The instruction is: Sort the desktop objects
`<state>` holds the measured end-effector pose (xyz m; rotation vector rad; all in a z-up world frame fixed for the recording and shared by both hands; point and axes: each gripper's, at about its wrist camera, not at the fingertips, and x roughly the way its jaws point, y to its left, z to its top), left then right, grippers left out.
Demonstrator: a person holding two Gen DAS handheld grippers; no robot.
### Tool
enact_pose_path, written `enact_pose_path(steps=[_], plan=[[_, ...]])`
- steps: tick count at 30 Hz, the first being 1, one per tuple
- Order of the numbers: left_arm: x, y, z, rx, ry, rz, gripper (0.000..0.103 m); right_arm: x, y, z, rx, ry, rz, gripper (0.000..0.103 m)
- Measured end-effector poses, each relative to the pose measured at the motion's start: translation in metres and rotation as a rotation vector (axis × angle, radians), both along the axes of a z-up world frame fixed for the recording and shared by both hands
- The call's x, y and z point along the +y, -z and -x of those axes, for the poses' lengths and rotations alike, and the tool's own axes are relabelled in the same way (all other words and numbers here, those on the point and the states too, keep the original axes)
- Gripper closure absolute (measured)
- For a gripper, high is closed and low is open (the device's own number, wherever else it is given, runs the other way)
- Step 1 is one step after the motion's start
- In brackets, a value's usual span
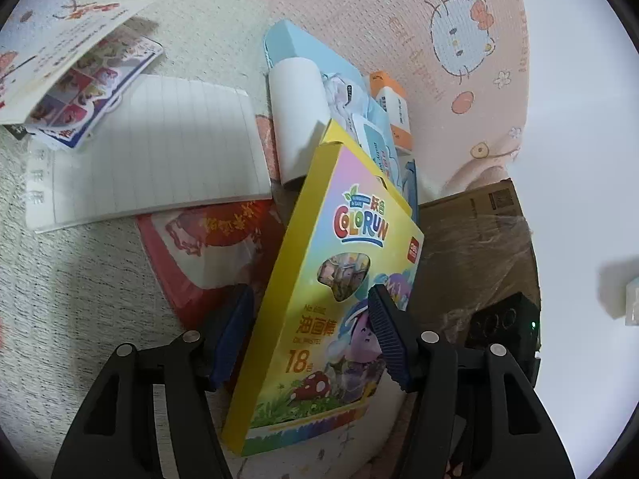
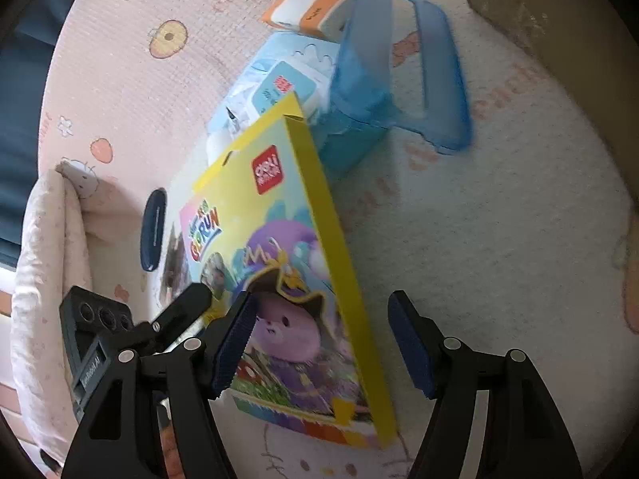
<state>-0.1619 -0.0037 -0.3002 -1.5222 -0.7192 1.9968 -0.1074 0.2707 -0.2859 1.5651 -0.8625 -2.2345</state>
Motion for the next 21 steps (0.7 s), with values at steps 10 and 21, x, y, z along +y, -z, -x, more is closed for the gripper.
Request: enact_pose_path(steps=[10,21], plan=[[0.003,-0.004,-0.007,0.046,0.017,0.089,0.051,-0.011,0.001,0.007,0.015,0.010,0.043,0.043],[-0.008,-0.041,-0.024,0.118,-0.034,-0.031,0.056,-0.010,-0.047,0.003,0.136,0.000,-0.047,0.058]])
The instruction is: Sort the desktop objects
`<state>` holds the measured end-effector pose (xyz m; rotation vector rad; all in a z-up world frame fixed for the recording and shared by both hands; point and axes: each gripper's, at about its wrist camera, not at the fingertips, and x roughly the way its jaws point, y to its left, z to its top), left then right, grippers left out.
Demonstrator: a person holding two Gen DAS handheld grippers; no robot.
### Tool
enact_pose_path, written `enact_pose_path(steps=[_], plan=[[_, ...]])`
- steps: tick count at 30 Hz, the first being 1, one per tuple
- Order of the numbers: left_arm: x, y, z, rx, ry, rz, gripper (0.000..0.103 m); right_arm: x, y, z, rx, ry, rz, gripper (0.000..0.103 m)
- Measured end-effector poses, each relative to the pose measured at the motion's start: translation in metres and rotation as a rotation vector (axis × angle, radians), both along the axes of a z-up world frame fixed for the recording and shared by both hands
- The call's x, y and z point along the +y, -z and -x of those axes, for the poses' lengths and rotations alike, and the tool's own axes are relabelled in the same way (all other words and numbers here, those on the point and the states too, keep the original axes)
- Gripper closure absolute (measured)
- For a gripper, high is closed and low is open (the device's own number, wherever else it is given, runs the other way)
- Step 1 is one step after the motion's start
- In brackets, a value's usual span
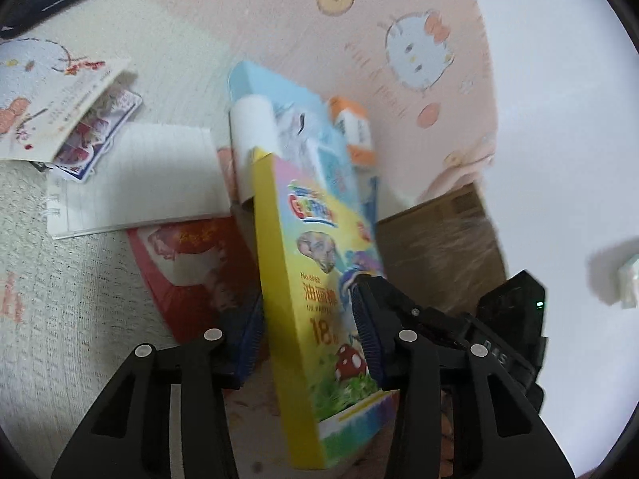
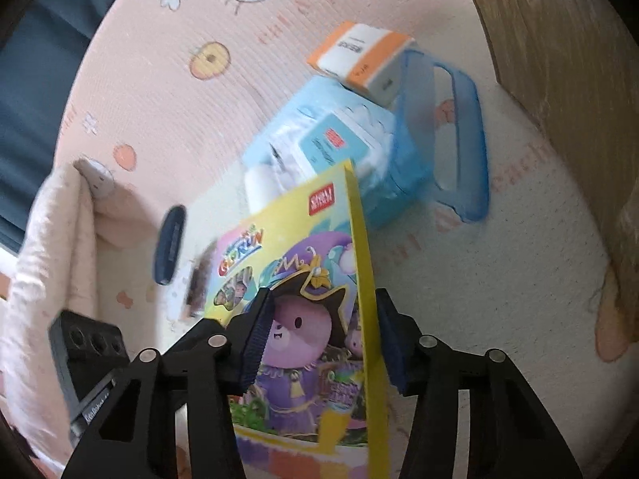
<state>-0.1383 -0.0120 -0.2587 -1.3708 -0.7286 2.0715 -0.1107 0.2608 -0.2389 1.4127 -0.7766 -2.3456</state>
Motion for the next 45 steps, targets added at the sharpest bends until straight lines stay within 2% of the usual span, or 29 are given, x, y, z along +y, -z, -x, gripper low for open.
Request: enact_pose_path(steps=[7,10,18,29,38,45], plan=[[-0.005,-0.022,-0.014,0.034,-0.039,0.025,0.056,-0.016,-0.025,-0.008,0.037,-0.075,-0.004,0.060],[-0.006,-0.042,-0.019,0.083,-0.046,0.044,0.057,-0.019,-0.039,-0.012,0.061,-0.096,0.007,0.060],[0.006,-0.096,-0.033,0.197,-0.042,0.036,0.057,-0.010,-0.095,-0.025,0.159,-0.115,0.038,0.060],[0.068,-0.166,-0.044,0.322,0.026,0.076,0.057,0.041,-0.160,-0.043,0.282,-0.065,0.120,0.060],[0.128,-0.180,-0.050,0.351,0.076,0.091,0.057,0.098,-0.182,-0.051,0.322,-0.010,0.136,0.060],[0.176,-0.173,-0.049,0.332,0.117,0.102,0.057,0.143,-0.178,-0.051,0.309,0.031,0.139,0.060]])
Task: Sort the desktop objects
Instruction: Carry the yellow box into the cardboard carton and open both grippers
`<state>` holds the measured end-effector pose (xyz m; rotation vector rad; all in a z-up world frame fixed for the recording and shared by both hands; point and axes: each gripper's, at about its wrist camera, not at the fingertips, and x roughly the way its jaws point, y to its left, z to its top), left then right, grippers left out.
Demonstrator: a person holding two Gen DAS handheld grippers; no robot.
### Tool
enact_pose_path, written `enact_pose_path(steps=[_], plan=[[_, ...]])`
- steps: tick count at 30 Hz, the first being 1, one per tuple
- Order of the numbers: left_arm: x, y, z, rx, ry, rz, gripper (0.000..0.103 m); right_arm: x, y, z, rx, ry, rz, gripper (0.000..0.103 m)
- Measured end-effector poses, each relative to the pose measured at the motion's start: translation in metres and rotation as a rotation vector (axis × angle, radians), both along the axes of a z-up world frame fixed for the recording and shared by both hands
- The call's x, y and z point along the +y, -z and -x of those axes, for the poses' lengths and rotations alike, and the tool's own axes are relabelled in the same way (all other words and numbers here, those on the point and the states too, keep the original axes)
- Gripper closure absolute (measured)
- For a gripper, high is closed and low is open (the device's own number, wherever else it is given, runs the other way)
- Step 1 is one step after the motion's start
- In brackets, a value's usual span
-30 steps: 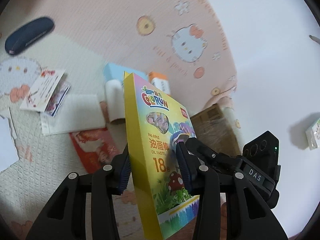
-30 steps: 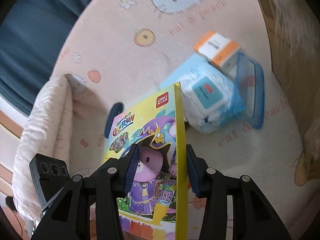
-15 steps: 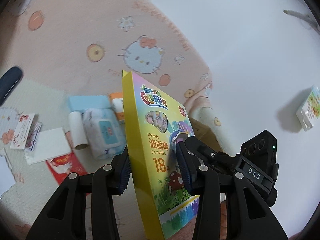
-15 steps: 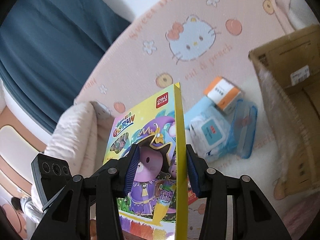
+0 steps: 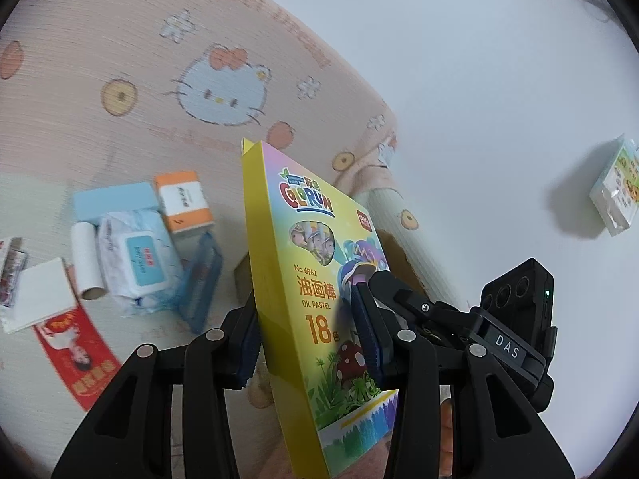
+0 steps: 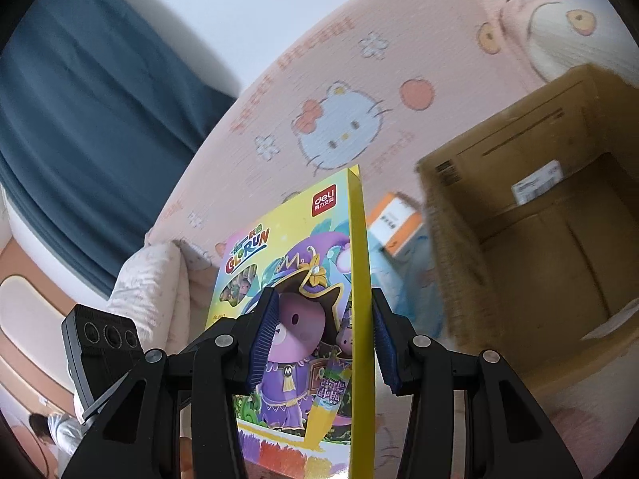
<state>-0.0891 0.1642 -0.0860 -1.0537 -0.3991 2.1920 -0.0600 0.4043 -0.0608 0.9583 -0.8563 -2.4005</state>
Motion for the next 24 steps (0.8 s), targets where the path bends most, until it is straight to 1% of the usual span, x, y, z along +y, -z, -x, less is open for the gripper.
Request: enact_pose_path(steps=[5,12,18,24], plan=[[0.034,0.003,0.003,-0.005,0.025,0.014,0.057,0.036,0.002,0.005,-0.014,0.021,0.007,0.060],[0.074,0.008,0.023,-0.040,0.039,0.000,0.057,0.079,0.001,0.024,-0.034,0.027,-0.019,0.060],[0.105,0.019,0.037,-0.074,0.056,-0.012,0.057,0.114,0.004,0.040,-0.063,0.019,-0.042,0.060],[0.131,0.033,0.052,-0.120,0.074,-0.001,0.057,0.142,0.011,0.058,-0.095,0.002,-0.055,0.060]])
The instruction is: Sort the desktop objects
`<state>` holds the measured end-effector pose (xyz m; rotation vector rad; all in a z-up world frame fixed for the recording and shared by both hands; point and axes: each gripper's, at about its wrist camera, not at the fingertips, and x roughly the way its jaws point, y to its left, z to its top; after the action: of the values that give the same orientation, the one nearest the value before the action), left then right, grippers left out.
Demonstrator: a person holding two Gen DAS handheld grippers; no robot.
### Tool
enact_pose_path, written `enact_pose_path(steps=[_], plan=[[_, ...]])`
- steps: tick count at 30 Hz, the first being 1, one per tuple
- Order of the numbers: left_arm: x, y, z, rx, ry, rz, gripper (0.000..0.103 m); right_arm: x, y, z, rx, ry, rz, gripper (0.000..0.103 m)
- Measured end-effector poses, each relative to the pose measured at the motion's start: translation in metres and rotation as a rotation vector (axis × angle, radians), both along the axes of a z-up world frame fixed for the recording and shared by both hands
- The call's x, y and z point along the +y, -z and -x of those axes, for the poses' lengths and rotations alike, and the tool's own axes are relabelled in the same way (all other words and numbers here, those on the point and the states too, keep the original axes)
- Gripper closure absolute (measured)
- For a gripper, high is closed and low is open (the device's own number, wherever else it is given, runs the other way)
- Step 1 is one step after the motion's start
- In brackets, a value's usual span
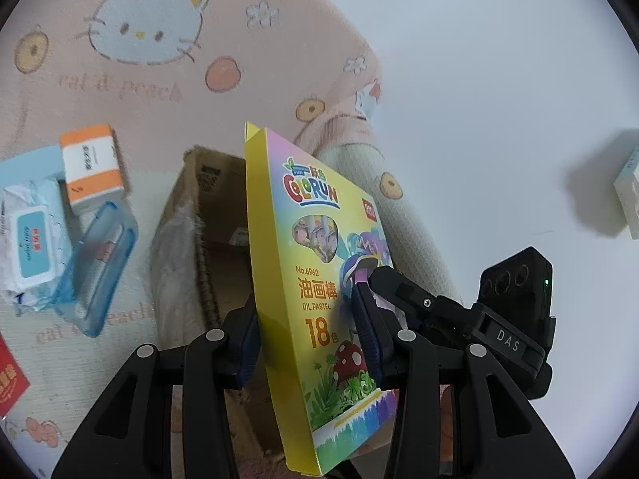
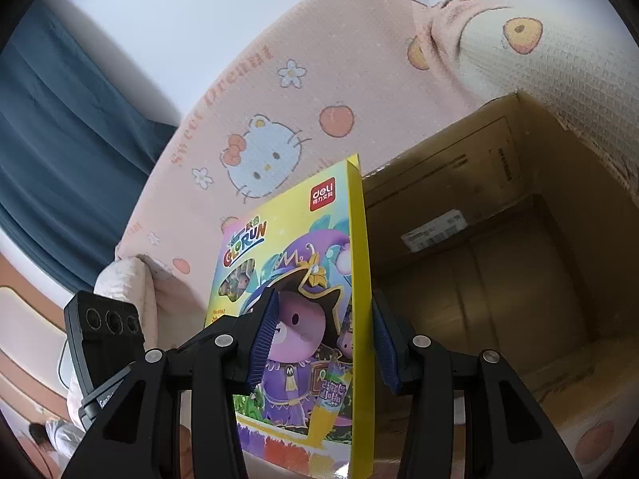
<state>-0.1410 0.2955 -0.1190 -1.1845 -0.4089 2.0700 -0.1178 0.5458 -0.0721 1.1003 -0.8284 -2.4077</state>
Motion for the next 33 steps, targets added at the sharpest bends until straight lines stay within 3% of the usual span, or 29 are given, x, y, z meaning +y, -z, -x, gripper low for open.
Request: enact_pose_path(steps=[8,14,18,20,22,23,26,28,30,33], plan=[[0.017,0.024,0.007,-0.044,0.005,0.036,0.056,0.022,0.021,0.020,-0.079,-0.035,0.001,0.060],[0.023,0.028,0.011,-0.051,0.010,0.080,0.056,0.031,0.038,0.033,-0.131,-0.060,0.050,0.060],[0.022,0.031,0.020,-0.081,-0.015,0.110,0.053,0.027,0.039,0.044,-0.147,-0.094,0.027,0.060],[0.029,0.028,0.019,-0.056,-0.011,0.195,0.053,0.021,0.040,0.052,-0.179,-0.121,-0.061,0.057],[0.041,0.026,0.016,-0.027,0.027,0.292,0.052,0.014,0.037,0.060,-0.223,-0.097,-0.272,0.052],[0.046,0.024,0.013,0.001,0.040,0.331,0.048,0.013,0.035,0.062,-0.233,-0.091,-0.319,0.046],[0.064,0.019,-0.003,0.136,0.082,0.479,0.030,0.020,0.031,0.063,-0.245,-0.103,-0.281,0.040],[0.069,0.019,-0.008,0.181,0.091,0.536,0.030,0.025,0.030,0.061,-0.245,-0.096,-0.257,0.040],[0.069,0.023,-0.008,0.179,0.104,0.547,0.030,0.027,0.030,0.059,-0.251,-0.090,-0.253,0.040],[0.060,0.020,-0.004,0.150,0.084,0.487,0.030,0.025,0.036,0.058,-0.282,-0.091,-0.262,0.040]])
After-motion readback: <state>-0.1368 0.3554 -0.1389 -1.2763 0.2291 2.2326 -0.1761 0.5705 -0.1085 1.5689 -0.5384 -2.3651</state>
